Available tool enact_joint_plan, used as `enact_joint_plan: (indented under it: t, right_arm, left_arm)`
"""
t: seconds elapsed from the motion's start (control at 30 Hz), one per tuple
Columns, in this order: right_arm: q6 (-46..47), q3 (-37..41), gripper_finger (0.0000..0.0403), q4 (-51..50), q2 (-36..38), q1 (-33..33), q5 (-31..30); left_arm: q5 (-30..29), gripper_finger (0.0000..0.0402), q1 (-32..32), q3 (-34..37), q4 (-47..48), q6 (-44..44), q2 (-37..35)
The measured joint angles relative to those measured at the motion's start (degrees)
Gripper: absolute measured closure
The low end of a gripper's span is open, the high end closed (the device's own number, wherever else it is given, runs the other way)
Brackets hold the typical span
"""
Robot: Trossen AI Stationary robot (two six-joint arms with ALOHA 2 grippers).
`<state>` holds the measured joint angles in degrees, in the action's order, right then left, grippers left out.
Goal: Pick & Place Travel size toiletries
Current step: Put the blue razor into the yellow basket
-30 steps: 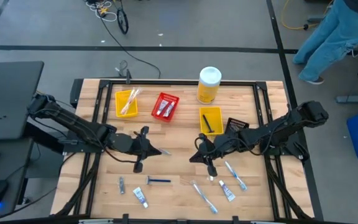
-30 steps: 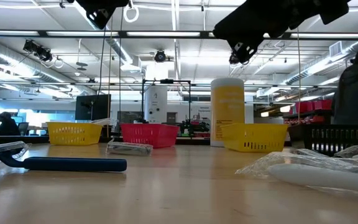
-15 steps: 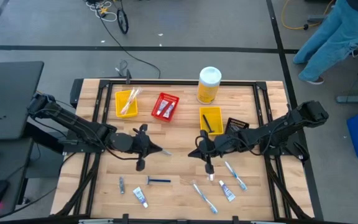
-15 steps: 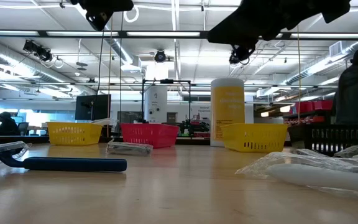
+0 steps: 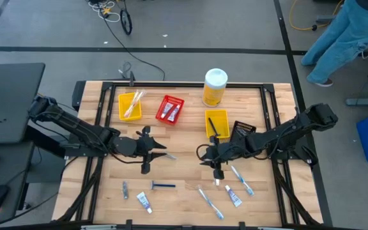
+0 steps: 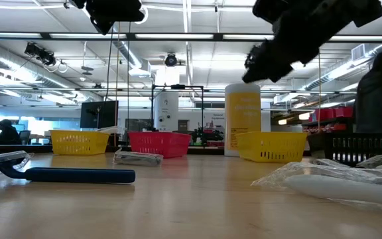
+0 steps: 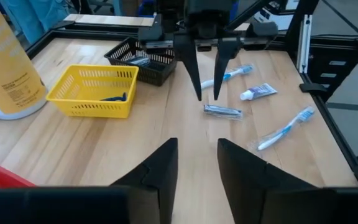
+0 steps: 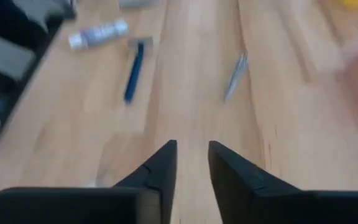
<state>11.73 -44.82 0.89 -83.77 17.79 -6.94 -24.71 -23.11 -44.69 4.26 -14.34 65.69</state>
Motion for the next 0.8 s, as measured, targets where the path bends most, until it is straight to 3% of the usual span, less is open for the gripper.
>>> enact_joint_plan:
  t: [0.33, 0.57, 0.67, 0.8]
  right_arm:
    - [3.8, 0.0, 0.0203, -15.6, 0.0, 2.5, 1.7]
    - [1.1, 0.0, 0.0169, -18.3, 0.0, 5.7, 7.1]
    - [0.9, 0.0, 0.0165, -15.3, 0.0, 6.8, 6.3]
    - [0.3, 0.0, 0.0167, -13.9, 0.0, 7.4, 0.4]
  left_arm:
    - [0.0, 0.0274, 0.0, 0.0, 1.5, 0.0, 0.0]
    - [0.1, 0.0274, 0.0, 0.0, 1.9, -1.5, 0.0]
    - [0.5, 0.0274, 0.0, 0.0, 2.1, -5.1, 0.1]
    - [2.7, 0.0270, -0.5, -0.1, 2.5, -9.7, 3.9]
